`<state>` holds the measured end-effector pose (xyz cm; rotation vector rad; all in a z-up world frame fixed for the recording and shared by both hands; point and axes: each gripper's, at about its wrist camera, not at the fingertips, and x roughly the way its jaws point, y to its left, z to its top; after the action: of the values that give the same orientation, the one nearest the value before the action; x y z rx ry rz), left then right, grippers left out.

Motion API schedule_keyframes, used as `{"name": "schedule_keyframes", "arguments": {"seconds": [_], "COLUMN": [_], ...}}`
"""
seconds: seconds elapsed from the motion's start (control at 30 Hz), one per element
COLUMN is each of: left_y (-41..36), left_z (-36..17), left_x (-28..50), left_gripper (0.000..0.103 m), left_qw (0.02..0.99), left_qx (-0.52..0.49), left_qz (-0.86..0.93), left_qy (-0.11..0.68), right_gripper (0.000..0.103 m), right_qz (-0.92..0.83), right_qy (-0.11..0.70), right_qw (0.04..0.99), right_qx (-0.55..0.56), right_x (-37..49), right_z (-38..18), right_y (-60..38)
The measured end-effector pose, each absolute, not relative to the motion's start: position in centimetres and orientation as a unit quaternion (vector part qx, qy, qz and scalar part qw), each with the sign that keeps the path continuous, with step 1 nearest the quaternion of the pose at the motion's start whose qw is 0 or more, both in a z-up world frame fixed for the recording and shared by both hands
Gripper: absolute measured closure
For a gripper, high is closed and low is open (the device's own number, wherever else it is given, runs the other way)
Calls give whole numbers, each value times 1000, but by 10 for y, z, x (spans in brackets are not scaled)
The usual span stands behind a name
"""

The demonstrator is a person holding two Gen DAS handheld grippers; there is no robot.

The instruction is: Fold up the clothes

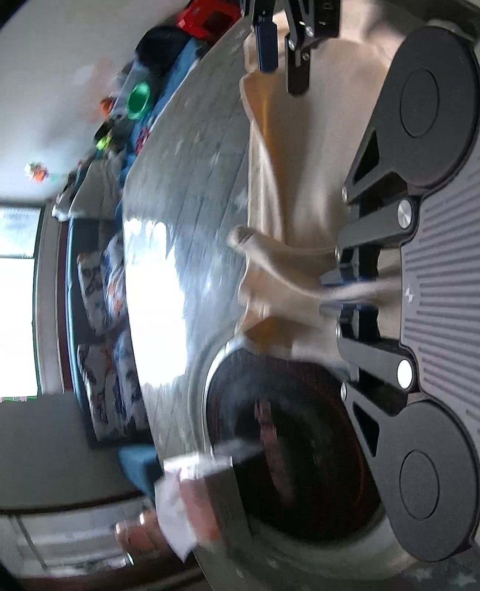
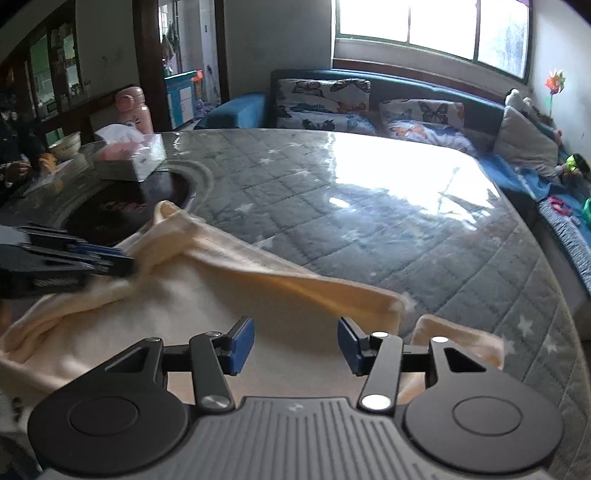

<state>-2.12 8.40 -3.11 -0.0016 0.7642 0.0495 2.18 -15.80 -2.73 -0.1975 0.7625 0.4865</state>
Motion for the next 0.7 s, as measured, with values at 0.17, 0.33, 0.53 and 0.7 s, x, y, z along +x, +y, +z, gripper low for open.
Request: {"name": "schedule_keyframes", "arguments": {"seconds": [0.17, 0.33, 0.53, 0.7], "left_y": [129, 162, 116, 75], "left_z": [-27, -29, -21, -28], "left_x": [-36, -49, -36, -16], "left_gripper": [97, 97, 79, 52], "left_qw": [923, 913, 929, 930], "left_qx": [-10, -48, -37, -3], "left_qz": [122, 150, 37, -6], "left_qy": [364, 376, 367, 368], "right_gripper": [49, 53, 66, 79], "right_qz": [206, 198, 201, 214], "right_qy": [383, 388, 390, 389], "right_qw": [897, 896, 894, 889], "right_qx": [-84, -86, -93, -109], "right_x": [37, 40, 46, 47], "right_z": [-34, -39, -39, -38], "right_y": [-166, -171, -161, -151]}}
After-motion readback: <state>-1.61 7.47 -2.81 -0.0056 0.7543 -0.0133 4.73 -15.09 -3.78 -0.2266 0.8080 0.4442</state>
